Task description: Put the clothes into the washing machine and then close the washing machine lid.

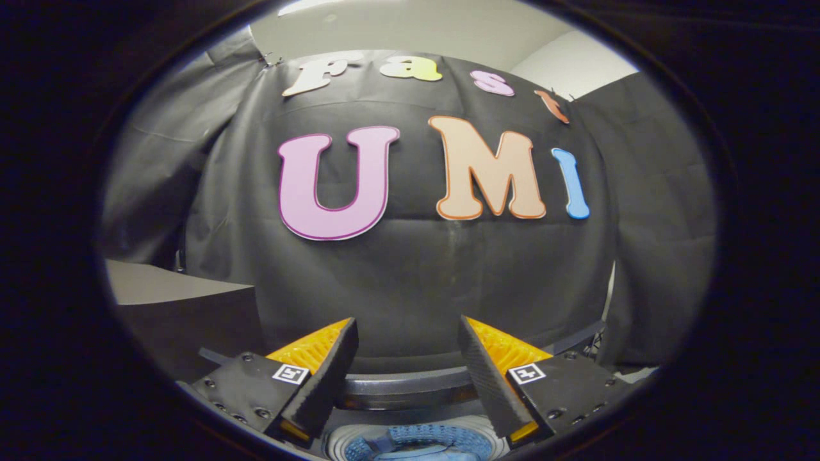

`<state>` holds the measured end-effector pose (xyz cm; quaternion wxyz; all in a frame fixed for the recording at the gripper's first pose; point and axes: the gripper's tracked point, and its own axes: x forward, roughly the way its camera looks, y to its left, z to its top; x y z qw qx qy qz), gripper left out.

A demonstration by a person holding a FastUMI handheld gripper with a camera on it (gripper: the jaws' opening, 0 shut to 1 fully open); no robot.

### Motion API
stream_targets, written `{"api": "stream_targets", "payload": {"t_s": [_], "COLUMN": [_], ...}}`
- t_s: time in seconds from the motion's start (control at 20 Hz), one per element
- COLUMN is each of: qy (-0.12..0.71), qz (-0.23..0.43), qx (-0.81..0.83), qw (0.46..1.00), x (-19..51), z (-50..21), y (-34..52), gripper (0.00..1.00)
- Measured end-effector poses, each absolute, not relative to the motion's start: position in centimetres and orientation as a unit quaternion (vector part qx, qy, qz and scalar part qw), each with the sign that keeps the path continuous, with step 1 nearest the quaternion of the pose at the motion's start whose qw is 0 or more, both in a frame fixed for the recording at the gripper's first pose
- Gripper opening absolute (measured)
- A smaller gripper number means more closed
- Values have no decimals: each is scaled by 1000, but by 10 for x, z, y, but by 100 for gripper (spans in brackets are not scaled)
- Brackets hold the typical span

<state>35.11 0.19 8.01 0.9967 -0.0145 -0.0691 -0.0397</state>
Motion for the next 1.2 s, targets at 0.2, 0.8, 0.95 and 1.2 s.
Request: {"api": "stream_targets", "payload": {"t_s": [0.2, 0.8, 0.95, 1.2], "qy": [0, 3, 6, 7], "qz": [-40, -26, -27, -31], "qx": [-26, -25, -9, -3], "qw": [999, 999, 1000, 999], "x": [351, 313, 293, 254], "z": [44, 49, 54, 62], "y": [10, 11, 4, -14], "gripper": [96, 98, 98, 98]}}
